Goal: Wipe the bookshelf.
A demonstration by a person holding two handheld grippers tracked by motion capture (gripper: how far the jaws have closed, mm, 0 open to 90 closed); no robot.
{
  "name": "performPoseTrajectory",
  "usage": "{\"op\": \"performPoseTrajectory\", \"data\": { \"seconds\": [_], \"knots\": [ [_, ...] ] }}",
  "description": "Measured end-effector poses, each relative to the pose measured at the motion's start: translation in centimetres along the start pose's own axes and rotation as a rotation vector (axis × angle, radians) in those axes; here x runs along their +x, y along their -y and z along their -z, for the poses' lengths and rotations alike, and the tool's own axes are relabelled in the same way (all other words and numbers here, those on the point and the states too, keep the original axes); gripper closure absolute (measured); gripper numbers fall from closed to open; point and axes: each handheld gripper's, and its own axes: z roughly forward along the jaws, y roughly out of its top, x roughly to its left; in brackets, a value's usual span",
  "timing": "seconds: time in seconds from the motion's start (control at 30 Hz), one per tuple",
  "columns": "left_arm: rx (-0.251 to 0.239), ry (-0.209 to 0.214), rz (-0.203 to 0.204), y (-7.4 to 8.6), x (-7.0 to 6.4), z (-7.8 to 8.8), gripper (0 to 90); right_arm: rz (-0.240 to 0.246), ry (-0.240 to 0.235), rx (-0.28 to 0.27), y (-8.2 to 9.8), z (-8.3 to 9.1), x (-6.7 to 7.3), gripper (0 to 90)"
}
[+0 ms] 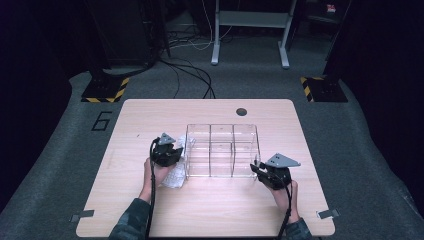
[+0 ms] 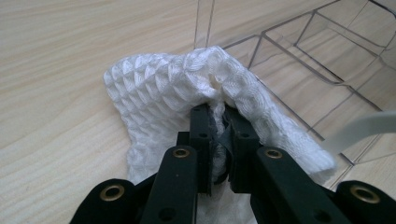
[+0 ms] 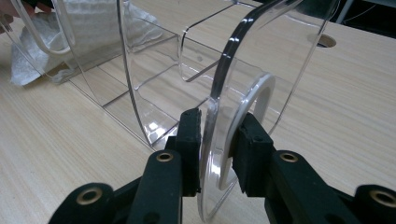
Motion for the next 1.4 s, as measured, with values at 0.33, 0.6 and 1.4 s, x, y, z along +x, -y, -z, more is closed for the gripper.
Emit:
{"op": "performPoseTrajectory", "data": {
  "seconds": [0.33,0.6,1.4],
  "knots": [
    [0.032,0.005,0.0,0.9,-0.1,-0.6,83.1,-0.013,-0.002,-0.013,0.1,0.0,0.0,72.9],
    [0.045,0.015,-0.003,1.3,-0.2,-0.4,83.0,-0.008,0.0,-0.016,0.1,0.0,0.0,73.5],
    [-0.092,-0.036,-0.014,1.7,-0.2,5.4,83.0,-0.005,0.003,-0.017,0.1,0.0,0.0,73.5]
  ]
}}
